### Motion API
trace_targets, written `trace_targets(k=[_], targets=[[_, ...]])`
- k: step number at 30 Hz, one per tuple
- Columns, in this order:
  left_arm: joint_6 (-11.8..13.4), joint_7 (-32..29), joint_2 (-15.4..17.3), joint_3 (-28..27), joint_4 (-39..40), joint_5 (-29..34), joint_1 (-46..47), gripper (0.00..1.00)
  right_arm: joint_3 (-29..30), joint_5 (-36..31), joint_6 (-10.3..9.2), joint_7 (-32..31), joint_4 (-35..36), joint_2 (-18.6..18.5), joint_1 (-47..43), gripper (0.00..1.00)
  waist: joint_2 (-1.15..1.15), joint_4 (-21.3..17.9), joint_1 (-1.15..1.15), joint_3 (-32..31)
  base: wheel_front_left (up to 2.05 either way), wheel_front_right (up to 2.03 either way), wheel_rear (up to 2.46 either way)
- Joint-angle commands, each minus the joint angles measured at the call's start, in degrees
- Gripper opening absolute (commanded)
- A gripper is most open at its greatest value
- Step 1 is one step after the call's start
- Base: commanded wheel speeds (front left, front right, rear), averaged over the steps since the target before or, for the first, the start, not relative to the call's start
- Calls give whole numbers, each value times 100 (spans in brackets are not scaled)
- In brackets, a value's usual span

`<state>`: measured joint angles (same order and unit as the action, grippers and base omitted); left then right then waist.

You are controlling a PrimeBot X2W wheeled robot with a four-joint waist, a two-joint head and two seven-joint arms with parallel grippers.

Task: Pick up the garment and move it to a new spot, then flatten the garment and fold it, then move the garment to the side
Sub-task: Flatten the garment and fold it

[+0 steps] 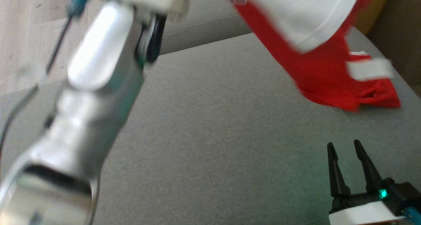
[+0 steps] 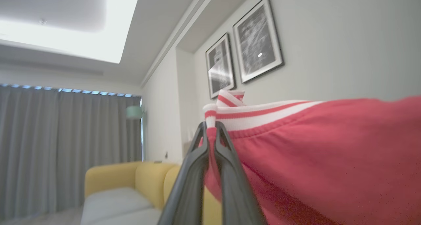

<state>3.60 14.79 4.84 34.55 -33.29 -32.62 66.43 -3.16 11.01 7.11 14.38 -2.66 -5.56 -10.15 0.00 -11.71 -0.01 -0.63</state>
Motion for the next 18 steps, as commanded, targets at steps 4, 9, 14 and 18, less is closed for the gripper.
trace_targets(k=[4,9,14,18], targets=[[190,19,387,-615,288,-189,-1804,0,-73,-32,37,62,284,-13,118,100,0,317,1,124,0,0,0],[369,20,378,-1378,678,96,-3790,0,-12,-10,37,62,342,-64,148,100,0,555,1,401,0,0,0],[221,20,279,-1969,634,529,-4501,0,-49,0,37,62,346,-148,166,100,0,696,1,485,0,0,0],[16,20,121,-2476,663,903,-4738,0,-37,5,37,62,333,-167,163,100,0,822,1,446,0,0,0]])
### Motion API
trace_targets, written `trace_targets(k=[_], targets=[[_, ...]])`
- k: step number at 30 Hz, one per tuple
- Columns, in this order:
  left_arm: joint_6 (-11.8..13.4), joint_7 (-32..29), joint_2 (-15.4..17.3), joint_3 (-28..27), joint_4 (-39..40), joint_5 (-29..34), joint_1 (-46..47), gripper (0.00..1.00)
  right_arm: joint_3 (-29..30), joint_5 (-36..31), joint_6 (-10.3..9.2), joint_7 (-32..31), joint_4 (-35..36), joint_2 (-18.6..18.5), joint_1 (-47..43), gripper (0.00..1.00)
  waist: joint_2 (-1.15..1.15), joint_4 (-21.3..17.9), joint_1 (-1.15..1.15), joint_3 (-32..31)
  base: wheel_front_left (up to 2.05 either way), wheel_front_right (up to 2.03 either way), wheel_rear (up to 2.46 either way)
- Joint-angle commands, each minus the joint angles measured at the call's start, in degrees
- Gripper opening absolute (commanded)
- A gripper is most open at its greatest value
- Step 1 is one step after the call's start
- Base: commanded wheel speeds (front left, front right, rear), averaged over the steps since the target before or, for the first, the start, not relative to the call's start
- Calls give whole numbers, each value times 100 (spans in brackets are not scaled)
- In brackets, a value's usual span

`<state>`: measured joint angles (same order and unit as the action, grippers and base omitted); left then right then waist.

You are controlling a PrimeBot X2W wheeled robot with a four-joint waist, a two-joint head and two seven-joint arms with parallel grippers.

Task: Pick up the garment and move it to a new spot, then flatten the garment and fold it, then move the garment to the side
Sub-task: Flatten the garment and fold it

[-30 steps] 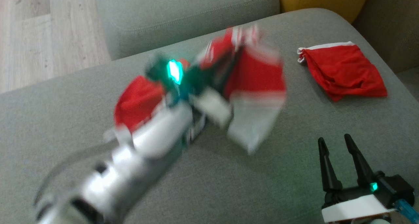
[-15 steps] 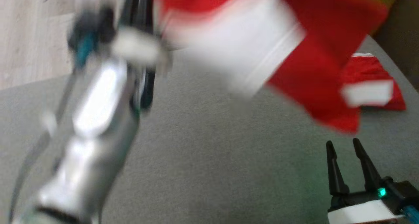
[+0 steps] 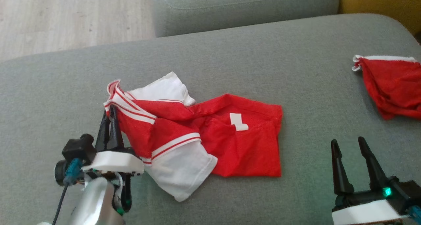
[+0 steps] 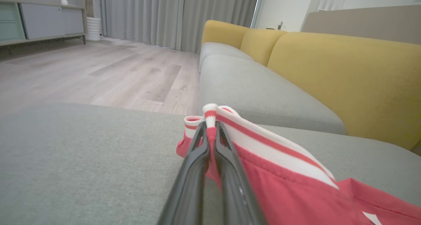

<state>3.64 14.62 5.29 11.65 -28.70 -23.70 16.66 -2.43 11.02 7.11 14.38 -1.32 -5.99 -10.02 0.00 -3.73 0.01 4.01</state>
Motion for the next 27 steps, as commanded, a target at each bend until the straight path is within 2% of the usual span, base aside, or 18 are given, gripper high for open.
trace_targets(k=[1,2,7,12,15,19,20,23,27], targets=[[-2,38,48,-292,219,119,208,59,-122,5,37,62,194,-125,140,100,0,56,-1,-40,0,0,0],[-2,38,21,-406,256,230,180,100,-136,7,37,62,190,-125,127,100,0,89,-1,-67,0,0,0],[59,38,-95,-876,581,726,-165,100,-149,1,37,62,173,-80,33,100,0,235,-1,-205,0,0,0],[216,38,-197,-985,1135,1065,-888,100,-130,5,37,62,162,-32,-56,100,0,399,-1,-297,0,0,0],[-58,38,-236,-441,1408,845,-1603,100,-127,13,37,62,160,-9,-70,100,0,486,-1,-310,0,0,0],[-130,38,-239,422,1188,862,-2062,100,-150,26,37,62,170,-14,-39,100,0,546,-1,-265,0,0,0],[-220,38,-239,618,1047,836,-2101,100,-163,28,37,62,168,-21,-32,100,0,556,-1,-252,0,0,0],[-730,38,-240,1122,579,347,-2039,100,-176,31,37,62,159,-42,-1,100,0,583,-1,-217,0,0,0],[-1004,16,-240,1653,-115,-98,-1570,100,-232,38,37,62,149,-106,57,100,0,560,-1,-172,0,0,0]])
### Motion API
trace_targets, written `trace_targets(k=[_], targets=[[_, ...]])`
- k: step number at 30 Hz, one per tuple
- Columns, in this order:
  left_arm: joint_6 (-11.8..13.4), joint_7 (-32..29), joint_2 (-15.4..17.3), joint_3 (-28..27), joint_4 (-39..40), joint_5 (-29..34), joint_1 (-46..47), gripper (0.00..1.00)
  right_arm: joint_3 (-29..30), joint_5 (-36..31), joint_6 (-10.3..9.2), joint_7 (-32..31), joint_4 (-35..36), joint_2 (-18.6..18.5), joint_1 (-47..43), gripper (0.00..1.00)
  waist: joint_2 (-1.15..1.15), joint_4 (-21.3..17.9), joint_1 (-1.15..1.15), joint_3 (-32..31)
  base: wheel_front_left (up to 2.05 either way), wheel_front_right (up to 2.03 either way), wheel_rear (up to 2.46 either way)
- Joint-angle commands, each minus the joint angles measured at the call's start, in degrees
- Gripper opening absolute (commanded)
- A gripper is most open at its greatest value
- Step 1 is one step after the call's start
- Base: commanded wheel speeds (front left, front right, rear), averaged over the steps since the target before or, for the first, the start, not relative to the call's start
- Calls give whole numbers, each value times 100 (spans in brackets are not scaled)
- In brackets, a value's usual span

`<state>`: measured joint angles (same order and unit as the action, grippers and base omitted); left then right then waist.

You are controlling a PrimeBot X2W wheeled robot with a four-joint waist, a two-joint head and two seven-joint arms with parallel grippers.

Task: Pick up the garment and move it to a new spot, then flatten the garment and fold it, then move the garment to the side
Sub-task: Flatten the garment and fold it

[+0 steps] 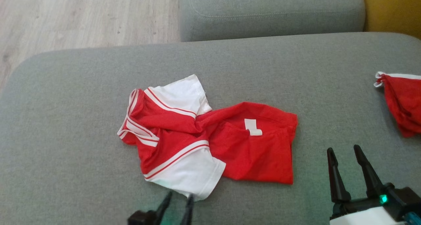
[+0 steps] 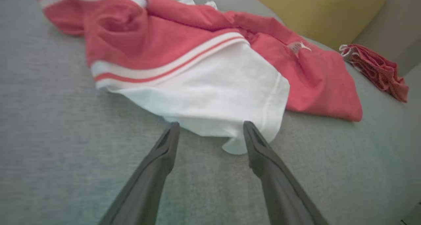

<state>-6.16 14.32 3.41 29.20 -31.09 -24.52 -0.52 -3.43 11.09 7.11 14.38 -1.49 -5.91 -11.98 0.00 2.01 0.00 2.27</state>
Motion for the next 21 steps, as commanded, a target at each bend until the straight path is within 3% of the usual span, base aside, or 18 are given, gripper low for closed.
trace_targets(k=[1,6,12,13,14,15,16,21], targets=[[-66,11,-52,61,-23,-161,266,100,-151,32,37,62,162,-140,270,100,0,-37,0,0,0,0,0],[-120,-240,-53,709,-769,-277,745,100,-116,38,37,62,184,-221,288,100,0,-165,0,-27,0,0,0],[-12,-87,-53,727,-1253,-306,911,100,-79,36,37,62,184,-238,240,100,0,-299,0,-100,0,0,0],[-13,-59,-53,723,-1284,-325,909,71,-75,36,37,62,182,-237,222,100,0,-309,0,-115,0,0,0],[-13,-59,-53,723,-1284,-325,909,71,-75,36,37,62,182,-237,222,100,0,-309,0,-115,0,0,0],[-1,-32,-53,714,-1300,-329,904,40,-74,35,37,62,183,-232,203,100,0,-316,0,-132,0,0,0],[6,-12,-53,708,-1310,-330,888,0,-75,31,37,62,185,-227,183,100,0,-320,0,-149,0,0,0],[29,44,-2,664,-1235,-296,791,0,-38,9,37,62,193,-199,109,100,0,-272,0,-210,0,0,0]])
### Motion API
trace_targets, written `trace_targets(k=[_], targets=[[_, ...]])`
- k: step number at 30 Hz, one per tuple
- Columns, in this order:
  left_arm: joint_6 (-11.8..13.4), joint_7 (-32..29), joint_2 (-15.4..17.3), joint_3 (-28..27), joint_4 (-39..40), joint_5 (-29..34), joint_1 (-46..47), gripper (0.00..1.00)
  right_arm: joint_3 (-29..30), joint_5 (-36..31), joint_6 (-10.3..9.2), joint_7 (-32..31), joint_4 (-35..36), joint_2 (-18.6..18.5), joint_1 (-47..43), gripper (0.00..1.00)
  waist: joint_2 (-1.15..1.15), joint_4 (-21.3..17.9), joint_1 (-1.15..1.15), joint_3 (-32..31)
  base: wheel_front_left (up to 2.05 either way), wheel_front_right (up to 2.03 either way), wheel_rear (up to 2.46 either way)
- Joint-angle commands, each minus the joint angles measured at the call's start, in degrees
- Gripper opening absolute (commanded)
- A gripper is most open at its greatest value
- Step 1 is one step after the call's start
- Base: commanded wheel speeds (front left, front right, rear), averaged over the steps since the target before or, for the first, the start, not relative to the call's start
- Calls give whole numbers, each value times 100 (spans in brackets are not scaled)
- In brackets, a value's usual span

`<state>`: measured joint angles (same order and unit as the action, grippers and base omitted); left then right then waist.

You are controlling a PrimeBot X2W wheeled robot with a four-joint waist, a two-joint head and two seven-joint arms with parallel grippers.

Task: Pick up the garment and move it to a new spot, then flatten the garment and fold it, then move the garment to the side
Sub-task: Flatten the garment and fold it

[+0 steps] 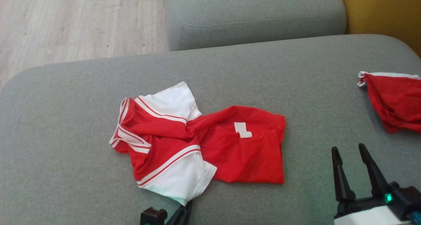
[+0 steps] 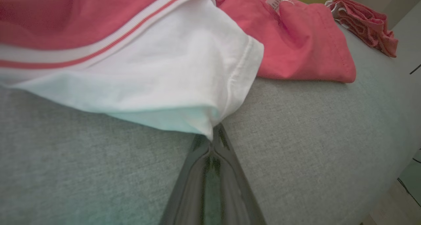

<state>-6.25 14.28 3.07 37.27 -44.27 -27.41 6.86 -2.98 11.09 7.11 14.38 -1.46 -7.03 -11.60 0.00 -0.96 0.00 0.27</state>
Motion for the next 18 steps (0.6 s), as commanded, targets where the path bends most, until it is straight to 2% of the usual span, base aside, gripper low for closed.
trace_targets(k=[1,4,9,14,18], targets=[[53,54,61,-145,135,25,35,0,-77,2,37,62,193,-86,61,100,0,55,0,-16,0,0,0],[140,65,181,-207,407,104,-11,0,-115,3,37,62,168,-105,49,100,0,168,0,-25,0,0,0],[518,70,613,-511,1344,356,-58,0,-442,147,37,62,-158,-221,158,100,0,400,0,18,0,0,0],[886,71,1089,-862,2401,531,-121,0,-968,621,37,62,-924,-500,646,100,0,601,0,139,0,0,0],[1093,4,1332,-1040,2995,576,-123,0,-1504,1247,37,-123,-1633,-781,1308,100,0,688,0,237,0,0,0]])
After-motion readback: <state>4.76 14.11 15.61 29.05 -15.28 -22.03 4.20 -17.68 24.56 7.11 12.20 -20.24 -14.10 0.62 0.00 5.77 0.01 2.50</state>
